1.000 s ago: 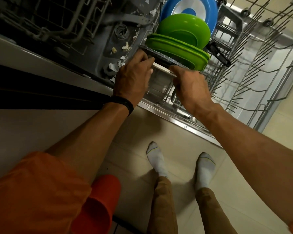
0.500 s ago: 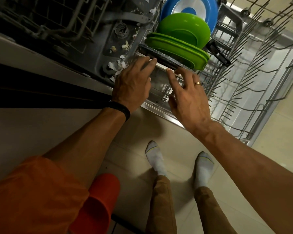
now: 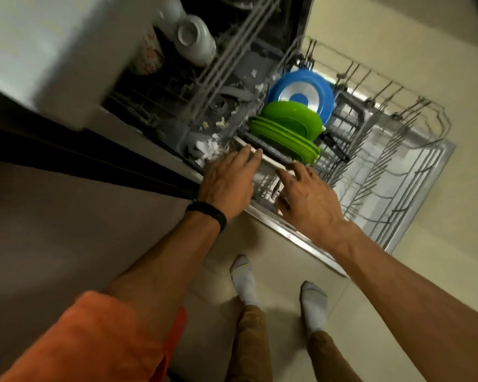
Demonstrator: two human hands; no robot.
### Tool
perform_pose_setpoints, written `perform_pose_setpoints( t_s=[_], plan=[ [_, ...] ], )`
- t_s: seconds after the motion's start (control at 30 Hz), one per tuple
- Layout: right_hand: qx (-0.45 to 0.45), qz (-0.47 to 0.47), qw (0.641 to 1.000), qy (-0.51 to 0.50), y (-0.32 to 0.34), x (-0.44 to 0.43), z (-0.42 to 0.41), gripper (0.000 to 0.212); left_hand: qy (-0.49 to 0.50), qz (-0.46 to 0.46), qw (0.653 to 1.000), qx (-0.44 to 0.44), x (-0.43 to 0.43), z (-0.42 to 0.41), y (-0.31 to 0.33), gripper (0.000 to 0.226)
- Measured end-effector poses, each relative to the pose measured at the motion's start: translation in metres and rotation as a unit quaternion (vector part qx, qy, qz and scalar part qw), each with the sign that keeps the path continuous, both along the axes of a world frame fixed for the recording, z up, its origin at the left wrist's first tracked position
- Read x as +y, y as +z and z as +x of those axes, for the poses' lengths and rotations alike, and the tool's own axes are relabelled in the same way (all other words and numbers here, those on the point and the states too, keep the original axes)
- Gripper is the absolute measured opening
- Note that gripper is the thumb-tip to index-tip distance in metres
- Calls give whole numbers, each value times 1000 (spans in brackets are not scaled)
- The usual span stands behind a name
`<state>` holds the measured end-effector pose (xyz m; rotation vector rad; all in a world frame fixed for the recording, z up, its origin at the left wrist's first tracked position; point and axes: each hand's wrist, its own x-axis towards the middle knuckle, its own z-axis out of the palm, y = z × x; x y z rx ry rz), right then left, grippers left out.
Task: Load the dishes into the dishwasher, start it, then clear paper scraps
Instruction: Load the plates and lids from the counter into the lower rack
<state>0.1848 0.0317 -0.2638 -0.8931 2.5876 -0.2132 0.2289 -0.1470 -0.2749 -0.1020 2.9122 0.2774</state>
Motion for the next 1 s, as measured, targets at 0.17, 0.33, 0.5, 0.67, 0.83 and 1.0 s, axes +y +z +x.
perform_pose_setpoints(
  t_s=[0.17, 0.33, 0.5, 0.67, 0.83, 1.0],
  plan=[
    [11, -13, 1000, 23, 113, 24, 13, 58, 54, 2, 998, 16, 34, 28, 111, 67],
    [16, -65, 997, 49, 238, 41, 35, 61, 106, -5, 993, 57, 75, 73, 235, 64],
    [60, -150, 982, 99, 339, 48, 69, 54, 187, -18, 976, 112, 97, 129, 338, 61],
    [89, -223, 955, 173, 401, 30, 109, 48, 278, -33, 943, 181, 95, 194, 393, 56],
    [86, -247, 927, 269, 428, -6, 157, 52, 373, -69, 892, 246, 80, 270, 419, 53],
    [94, -265, 889, 361, 437, -60, 221, 51, 458, -101, 842, 267, 50, 360, 423, 52]
  ],
)
